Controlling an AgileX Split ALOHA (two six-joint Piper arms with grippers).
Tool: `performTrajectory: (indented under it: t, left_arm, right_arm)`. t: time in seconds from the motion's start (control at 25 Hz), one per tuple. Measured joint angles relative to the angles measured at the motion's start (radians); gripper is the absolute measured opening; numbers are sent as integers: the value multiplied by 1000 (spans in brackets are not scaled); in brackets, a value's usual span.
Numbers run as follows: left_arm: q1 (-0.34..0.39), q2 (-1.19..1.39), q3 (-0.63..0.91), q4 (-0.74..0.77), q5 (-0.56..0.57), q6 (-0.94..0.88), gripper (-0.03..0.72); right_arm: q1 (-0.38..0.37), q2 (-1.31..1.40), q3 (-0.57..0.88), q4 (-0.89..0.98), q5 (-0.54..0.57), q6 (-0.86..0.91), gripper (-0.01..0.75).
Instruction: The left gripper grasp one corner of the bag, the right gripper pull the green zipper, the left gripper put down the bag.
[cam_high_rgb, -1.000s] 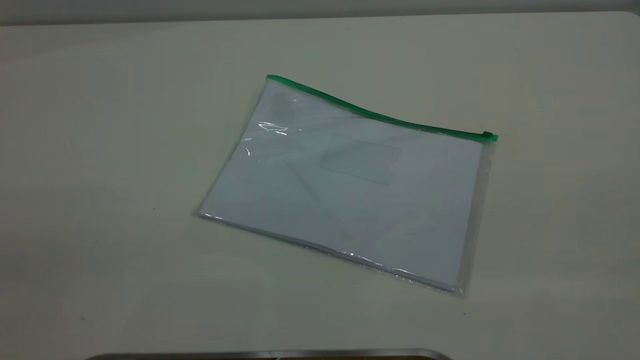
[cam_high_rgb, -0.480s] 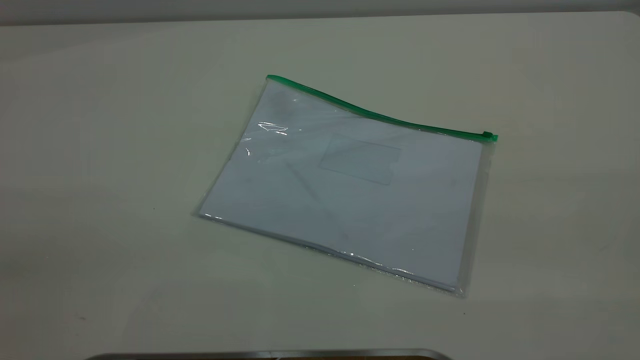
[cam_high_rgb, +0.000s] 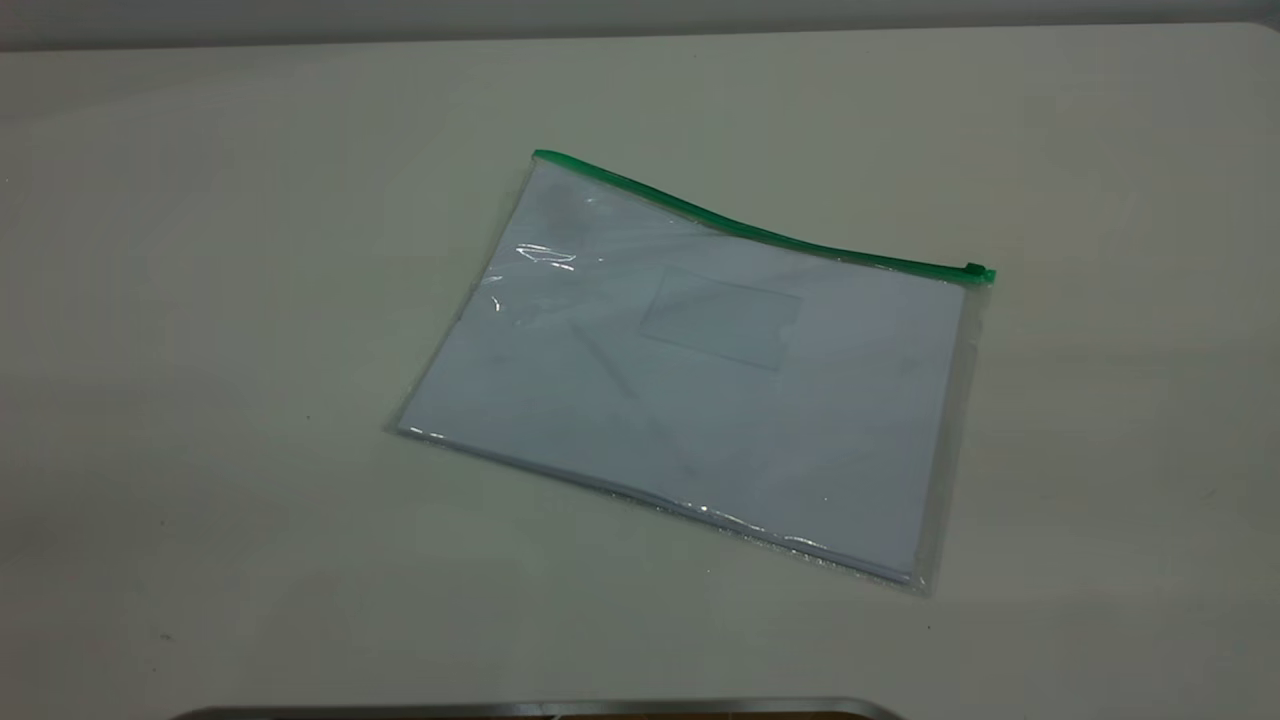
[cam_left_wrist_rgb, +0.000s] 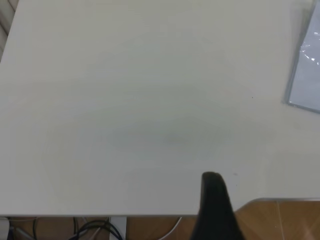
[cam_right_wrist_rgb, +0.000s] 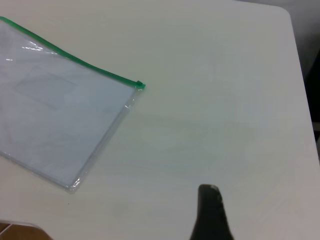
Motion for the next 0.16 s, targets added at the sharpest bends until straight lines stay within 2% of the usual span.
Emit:
performTrajectory:
  t: [0.16]
  left_arm:
    - [0, 0, 0, 0, 0, 0, 587]
  right_arm:
    - [0, 0, 0, 0, 0, 0, 574]
